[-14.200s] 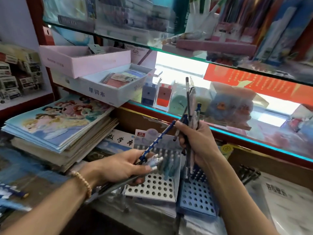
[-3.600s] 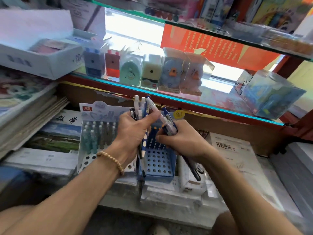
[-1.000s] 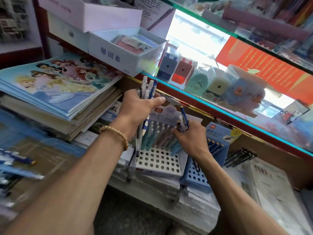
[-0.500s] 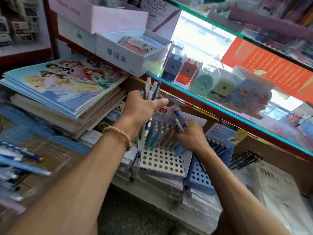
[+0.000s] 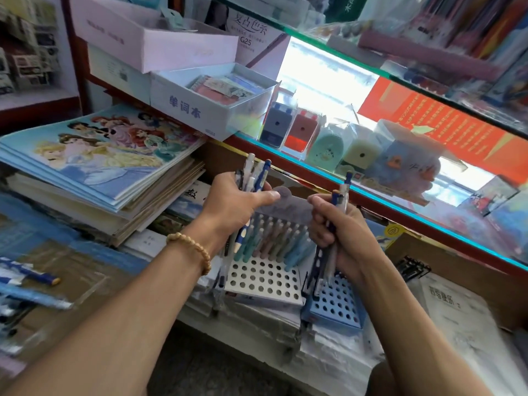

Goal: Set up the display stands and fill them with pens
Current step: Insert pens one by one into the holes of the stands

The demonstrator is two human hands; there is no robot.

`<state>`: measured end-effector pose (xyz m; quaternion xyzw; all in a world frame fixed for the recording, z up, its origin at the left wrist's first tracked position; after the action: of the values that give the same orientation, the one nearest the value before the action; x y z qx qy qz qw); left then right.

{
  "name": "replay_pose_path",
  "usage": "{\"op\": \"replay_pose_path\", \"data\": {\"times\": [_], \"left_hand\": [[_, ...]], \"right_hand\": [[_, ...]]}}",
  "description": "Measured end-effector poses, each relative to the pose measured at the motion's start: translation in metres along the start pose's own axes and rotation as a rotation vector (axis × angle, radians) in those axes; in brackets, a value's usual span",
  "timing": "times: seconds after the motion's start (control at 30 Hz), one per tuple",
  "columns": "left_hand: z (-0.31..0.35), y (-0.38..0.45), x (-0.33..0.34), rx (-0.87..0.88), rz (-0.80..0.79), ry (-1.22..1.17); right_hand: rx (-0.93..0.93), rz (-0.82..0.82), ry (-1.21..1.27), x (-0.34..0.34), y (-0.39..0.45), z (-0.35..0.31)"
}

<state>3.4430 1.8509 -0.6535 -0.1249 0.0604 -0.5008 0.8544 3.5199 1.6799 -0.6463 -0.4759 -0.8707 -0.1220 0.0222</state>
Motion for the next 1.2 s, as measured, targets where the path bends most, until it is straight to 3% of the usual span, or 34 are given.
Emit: {"op": "replay_pose_path", "data": {"times": [0.23, 0.5, 0.67, 0.93, 1.03, 1.13, 1.2], "left_hand": [[-0.024, -0.033, 0.069, -0.09, -0.308, 0.059], [-0.036, -0.047, 0.105, -0.218, -0.515, 0.151], [-0.037, -0.045, 0.115, -0.204, -0.485, 0.142], [-0.036, -0.031, 0.112, -0.185, -0.436, 0.18], [-0.033, -0.024, 0.11, -0.179, -0.385, 0.153], [-0.031, -0.02, 0.112, -0.16, -0.309, 0.139], [-0.029, -0.02, 0.119, -0.131, -0.29, 0.115]], "right_hand": [[-0.05, 0.383, 0.471, -0.034, 0.002, -0.001], [-0.145, 0.431, 0.596, -0.06, -0.003, -0.02], [-0.152, 0.543, 0.56, -0.091, -0.011, -0.028], [-0.185, 0.857, 0.6, -0.174, -0.02, -0.028], [-0.204, 0.915, 0.354, -0.195, -0.035, -0.041], [-0.164, 0.714, -0.117, -0.173, -0.041, -0.058], [-0.118, 0.53, -0.264, -0.144, -0.039, -0.056]]}}
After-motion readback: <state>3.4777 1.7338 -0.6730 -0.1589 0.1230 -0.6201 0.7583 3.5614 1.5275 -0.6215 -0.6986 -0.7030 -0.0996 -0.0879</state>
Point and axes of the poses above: each hand's wrist, its own y-axis towards the middle knuckle, its own x-axis out of the palm, z = x × y, the point moved 8 cm from there along y, towards the middle knuckle, and after that the axes turned 15 degrees about -x, right-handed, at the moved point
